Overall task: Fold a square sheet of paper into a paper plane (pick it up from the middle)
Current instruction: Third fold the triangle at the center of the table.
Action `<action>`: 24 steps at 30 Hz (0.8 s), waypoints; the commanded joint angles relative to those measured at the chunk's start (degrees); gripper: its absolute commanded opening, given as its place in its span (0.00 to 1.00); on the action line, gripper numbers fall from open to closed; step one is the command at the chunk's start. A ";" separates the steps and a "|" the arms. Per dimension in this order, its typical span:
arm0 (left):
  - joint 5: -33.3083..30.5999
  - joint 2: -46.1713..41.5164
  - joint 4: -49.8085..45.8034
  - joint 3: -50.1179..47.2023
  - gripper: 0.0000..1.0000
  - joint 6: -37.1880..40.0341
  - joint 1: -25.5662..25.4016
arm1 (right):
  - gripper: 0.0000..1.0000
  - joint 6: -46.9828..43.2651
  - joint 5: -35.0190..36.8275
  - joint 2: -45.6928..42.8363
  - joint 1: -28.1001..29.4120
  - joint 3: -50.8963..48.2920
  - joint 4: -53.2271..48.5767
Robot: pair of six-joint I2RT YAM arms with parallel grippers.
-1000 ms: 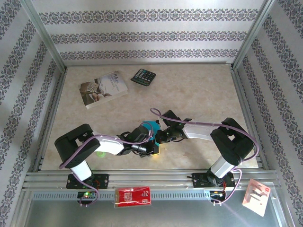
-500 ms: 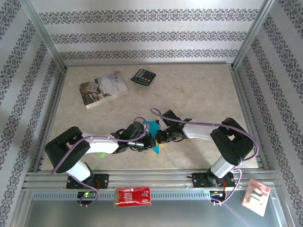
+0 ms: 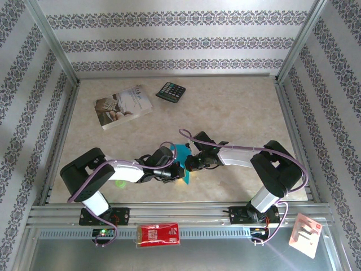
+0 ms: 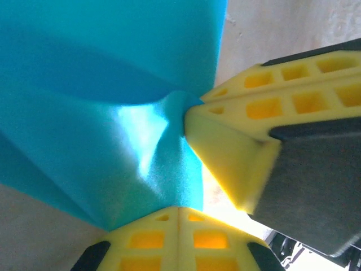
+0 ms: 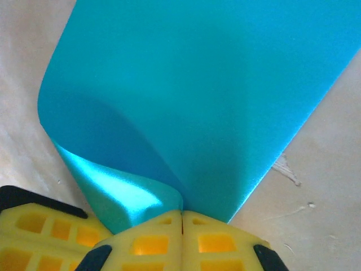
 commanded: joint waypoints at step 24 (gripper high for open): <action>-0.30 -6.25 -8.67 1.74 0.04 7.00 6.90 | 0.00 -0.32 5.71 4.97 -0.58 -3.85 -6.67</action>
